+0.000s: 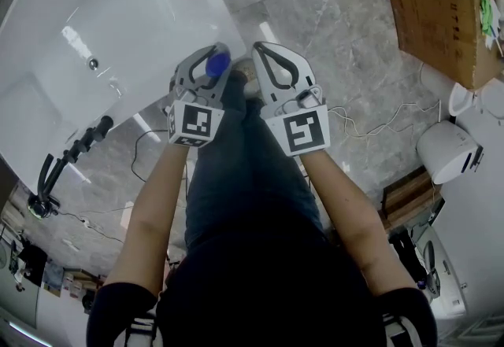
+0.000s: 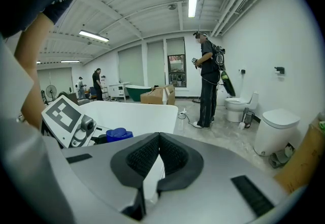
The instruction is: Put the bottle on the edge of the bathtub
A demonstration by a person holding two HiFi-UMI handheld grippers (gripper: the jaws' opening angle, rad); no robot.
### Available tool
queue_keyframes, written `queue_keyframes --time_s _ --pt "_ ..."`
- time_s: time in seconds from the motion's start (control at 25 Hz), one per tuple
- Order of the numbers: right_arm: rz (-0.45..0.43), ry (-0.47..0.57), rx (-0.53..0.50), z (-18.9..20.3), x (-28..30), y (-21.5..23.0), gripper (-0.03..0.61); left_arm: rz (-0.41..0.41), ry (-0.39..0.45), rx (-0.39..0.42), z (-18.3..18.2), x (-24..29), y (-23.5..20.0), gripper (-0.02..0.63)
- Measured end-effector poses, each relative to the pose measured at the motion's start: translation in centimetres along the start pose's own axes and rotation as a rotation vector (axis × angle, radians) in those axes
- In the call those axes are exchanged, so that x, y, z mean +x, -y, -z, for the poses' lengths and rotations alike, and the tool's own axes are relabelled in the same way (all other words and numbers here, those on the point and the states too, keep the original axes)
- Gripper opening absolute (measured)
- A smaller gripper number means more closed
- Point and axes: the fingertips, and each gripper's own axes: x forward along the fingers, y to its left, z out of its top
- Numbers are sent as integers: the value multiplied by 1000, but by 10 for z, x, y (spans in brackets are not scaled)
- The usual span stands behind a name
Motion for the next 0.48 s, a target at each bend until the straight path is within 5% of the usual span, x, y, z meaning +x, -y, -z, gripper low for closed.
queue_keyframes --time_s 0.48 --pt "2 -14 14 4 1 -5 17 49 13 24 10 10 4 152"
